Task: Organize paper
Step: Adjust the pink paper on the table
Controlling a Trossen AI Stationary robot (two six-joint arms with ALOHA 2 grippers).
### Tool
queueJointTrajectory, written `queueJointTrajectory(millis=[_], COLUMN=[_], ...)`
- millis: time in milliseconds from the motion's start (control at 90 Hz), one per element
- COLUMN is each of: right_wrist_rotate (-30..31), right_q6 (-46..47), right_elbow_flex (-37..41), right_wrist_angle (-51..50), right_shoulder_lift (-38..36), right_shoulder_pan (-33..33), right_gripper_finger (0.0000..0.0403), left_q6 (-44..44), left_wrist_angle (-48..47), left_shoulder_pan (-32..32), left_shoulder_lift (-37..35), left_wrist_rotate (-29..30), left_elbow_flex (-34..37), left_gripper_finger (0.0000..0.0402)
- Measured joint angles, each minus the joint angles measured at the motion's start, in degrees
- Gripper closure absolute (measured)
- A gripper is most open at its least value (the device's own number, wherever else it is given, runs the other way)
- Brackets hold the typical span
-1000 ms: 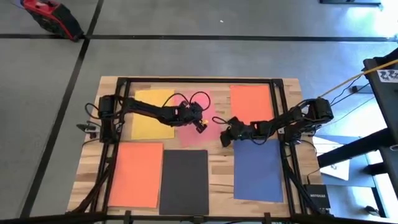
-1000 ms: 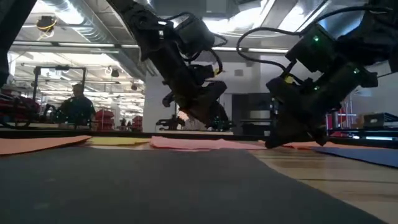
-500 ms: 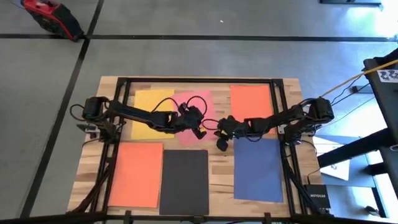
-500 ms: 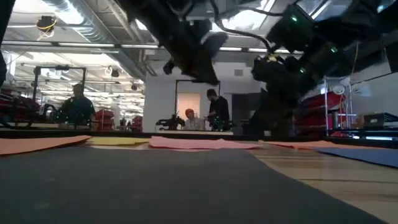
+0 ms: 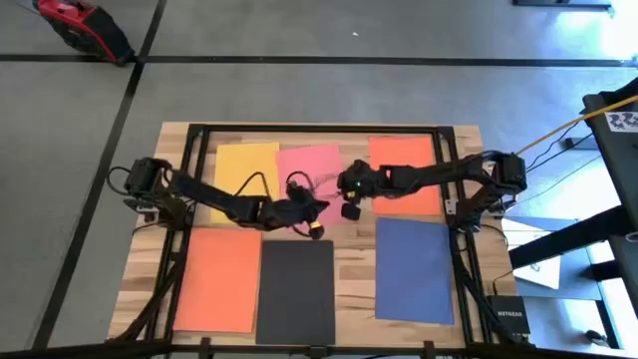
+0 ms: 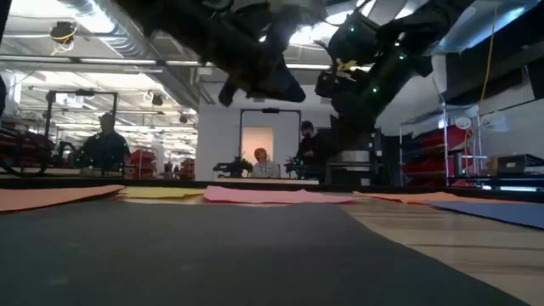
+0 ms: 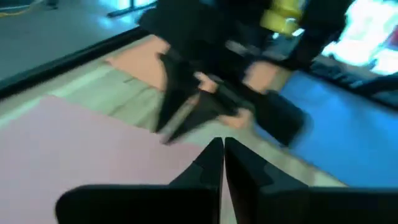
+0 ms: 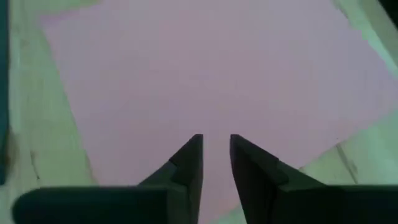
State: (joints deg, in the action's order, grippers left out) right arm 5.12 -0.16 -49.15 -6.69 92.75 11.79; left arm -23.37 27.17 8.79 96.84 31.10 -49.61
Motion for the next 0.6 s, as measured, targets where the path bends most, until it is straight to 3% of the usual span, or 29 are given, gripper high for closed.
queueJointTrajectory(millis=[78, 200, 500, 600], right_wrist_rotate=[-1.0, -3.9, -6.9, -7.7], right_q6=[-0.5, -0.4, -0.3, 0.2], right_elbow_flex=[0.0, 0.0, 0.0, -0.6], right_wrist_angle=[0.0, 0.4, 2.5, 2.6], right_shoulder_lift=[0.5, 2.3, 8.5, 10.3], right_shoulder_pan=[2.2, 4.9, 5.5, 5.5], right_gripper_finger=[0.0394, 0.0397, 0.0402, 0.0402], left_q6=[0.7, 1.4, -0.7, -1.5], left_wrist_angle=[10.2, 21.9, 39.2, 40.0], left_shoulder_pan=[0.6, 1.1, -0.4, -1.5], left_shoulder_lift=[0.0, 0.0, 0.0, 0.0], left_wrist_rotate=[-1.9, -2.4, -2.5, -4.3], left_elbow_flex=[4.9, 11.4, 20.6, 21.7], left_gripper_finger=[0.0402, 0.0402, 0.0402, 0.0402])
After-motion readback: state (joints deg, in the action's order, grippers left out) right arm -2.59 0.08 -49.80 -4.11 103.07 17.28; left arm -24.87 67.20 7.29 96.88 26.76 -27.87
